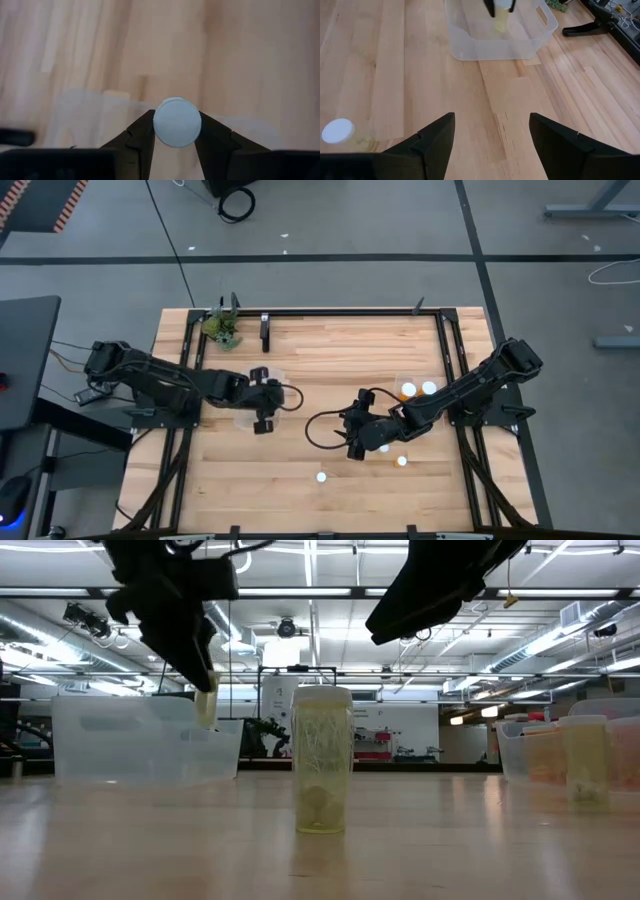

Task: Pick and place medicine bottles into bin by pill shape (circle, oval)
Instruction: Put the bottom left yellow pill bottle into the left transparent bin

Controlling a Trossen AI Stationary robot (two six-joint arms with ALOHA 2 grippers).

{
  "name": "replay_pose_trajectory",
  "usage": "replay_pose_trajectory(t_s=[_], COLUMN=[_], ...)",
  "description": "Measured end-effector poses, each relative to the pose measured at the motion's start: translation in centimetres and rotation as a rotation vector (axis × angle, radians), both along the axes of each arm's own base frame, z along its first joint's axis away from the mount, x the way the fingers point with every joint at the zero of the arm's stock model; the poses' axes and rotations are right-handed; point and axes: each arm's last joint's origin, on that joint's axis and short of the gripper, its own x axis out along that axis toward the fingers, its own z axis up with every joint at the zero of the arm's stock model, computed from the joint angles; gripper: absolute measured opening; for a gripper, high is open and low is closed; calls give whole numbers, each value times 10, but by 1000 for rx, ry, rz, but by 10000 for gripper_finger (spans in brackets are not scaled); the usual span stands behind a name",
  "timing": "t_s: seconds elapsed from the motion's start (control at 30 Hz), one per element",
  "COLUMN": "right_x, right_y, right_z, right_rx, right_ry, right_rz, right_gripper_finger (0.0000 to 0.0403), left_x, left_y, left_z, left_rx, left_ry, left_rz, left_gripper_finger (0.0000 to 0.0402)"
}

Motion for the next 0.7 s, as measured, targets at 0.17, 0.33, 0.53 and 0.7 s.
replay_pose_trajectory(t_s=[0.17,0.33,0.53,0.7], right_x=[0,0,-1,-2], right_y=[0,0,2,4], right_z=[0,0,0,0], right_rx=[2,4,10,14], right_ry=[-1,-1,-2,-4], right_rz=[-2,-3,-1,2], right_gripper_finger=[263,263,263,263], left_x=[-1,-4,-10,-14], left_y=[13,24,38,48], left_z=[-4,-4,-7,-29], left_rx=[11,21,24,18], left_ry=[22,51,83,50], left_rz=[41,74,131,177], left_gripper_finger=[124,129,125,131])
